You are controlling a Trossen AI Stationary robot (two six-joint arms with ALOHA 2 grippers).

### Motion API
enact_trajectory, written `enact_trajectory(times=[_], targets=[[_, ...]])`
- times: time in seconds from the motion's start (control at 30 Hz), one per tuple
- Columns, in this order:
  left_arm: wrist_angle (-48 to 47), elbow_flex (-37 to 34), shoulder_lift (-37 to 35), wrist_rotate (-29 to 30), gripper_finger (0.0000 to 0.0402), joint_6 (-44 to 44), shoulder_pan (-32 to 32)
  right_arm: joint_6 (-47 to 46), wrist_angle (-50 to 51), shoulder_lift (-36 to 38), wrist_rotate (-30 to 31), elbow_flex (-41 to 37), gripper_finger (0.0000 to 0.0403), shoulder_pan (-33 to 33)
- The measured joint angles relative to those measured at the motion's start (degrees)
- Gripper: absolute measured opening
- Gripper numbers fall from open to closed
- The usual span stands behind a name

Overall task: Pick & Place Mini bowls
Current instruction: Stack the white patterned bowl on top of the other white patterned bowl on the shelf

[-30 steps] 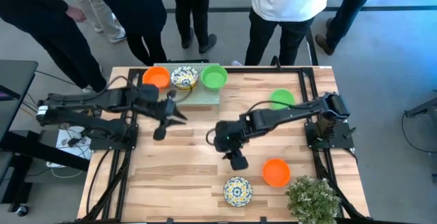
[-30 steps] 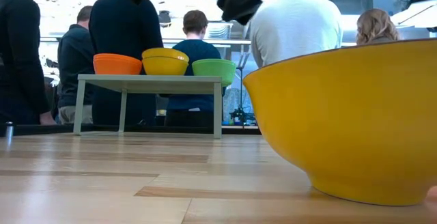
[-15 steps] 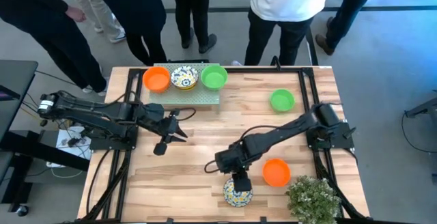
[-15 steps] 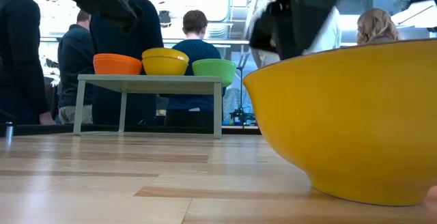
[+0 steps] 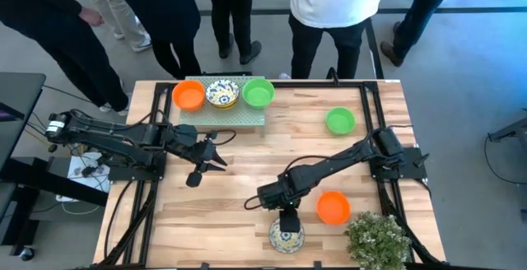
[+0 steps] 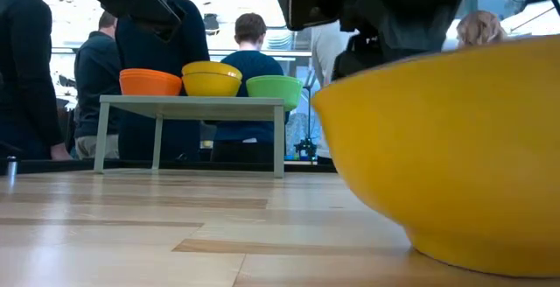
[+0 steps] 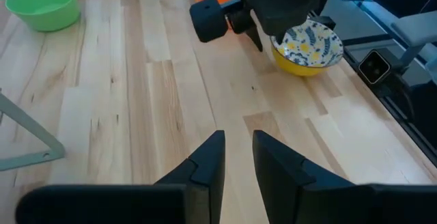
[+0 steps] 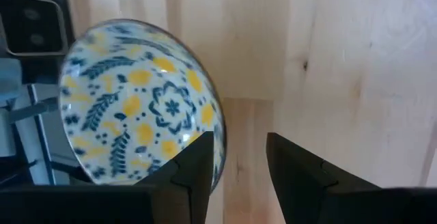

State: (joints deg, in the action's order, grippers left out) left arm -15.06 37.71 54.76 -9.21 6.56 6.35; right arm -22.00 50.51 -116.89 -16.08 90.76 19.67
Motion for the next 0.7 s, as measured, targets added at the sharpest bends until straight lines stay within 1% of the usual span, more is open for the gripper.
enact_trajectory(times=[0.1, 0.3, 0.4, 0.5, 0.57, 0.6, 0.7], targets=[[0.0, 0.0, 0.0, 0.0, 0.0076, 0.0, 0.0, 0.0, -0.2, -0.4, -0.1, 0.0, 0.0131, -0.1], [0.1, 0.0, 0.0, 0.0, 0.0076, 0.0, 0.0, 0.0, -0.4, -3.8, -0.5, 0.0, 0.0126, 0.1], [0.1, 0.0, 0.0, 0.0, 0.0076, 0.0, 0.0, 0.0, 0.1, -4.5, -0.7, 0.0, 0.0101, 0.2], [0.2, 0.0, 0.0, 0.0, 0.0076, 0.0, 0.0, 0.3, 0.1, -4.0, -1.4, 0.0, 0.0050, -0.1], [0.8, 0.0, 0.0, 0.0, 0.0076, 0.0, 0.0, 2.2, -0.2, -3.5, -2.0, 0.0, 0.0017, -0.4], [1.0, 0.0, 0.0, 0.0, 0.0076, 0.0, 0.0, 2.8, 0.4, -3.3, -2.3, 0.0, 0.0012, -0.5], [2.9, 0.0, 0.0, 0.0, 0.0076, -1.3, 0.0, 3.8, 0.4, -3.1, -2.4, 0.0, 0.0021, -1.1]])
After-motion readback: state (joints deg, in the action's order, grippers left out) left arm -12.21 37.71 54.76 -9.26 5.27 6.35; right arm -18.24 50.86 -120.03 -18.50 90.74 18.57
